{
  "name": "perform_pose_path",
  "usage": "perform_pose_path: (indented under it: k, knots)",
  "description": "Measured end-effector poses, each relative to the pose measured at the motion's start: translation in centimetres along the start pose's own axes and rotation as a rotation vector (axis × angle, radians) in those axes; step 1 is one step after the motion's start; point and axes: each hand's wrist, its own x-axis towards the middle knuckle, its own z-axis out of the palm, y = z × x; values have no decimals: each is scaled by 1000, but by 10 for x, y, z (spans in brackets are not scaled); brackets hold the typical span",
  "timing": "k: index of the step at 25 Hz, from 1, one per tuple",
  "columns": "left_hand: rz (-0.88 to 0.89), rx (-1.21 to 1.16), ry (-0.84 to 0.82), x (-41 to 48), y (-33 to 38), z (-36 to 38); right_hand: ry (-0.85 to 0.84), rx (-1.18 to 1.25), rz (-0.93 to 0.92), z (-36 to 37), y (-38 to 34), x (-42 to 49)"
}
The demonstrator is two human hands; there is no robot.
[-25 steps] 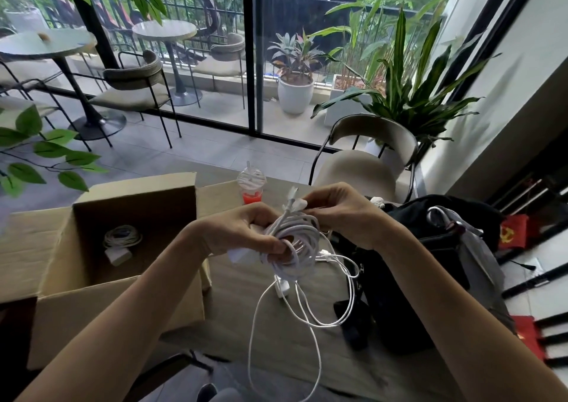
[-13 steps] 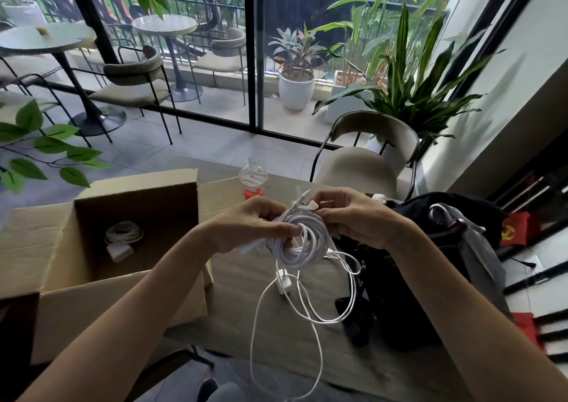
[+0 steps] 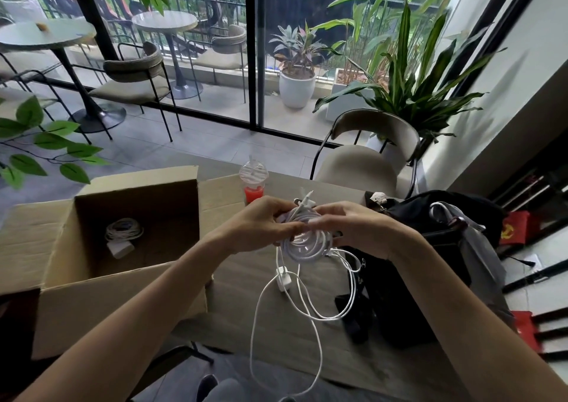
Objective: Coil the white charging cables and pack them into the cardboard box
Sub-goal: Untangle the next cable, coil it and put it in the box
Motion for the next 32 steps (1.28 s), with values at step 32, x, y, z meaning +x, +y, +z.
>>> perform_pose_path:
  k: [32]
  knots:
    - [-252, -397, 46, 18, -4, 9, 743, -126, -583, 36, 34, 2]
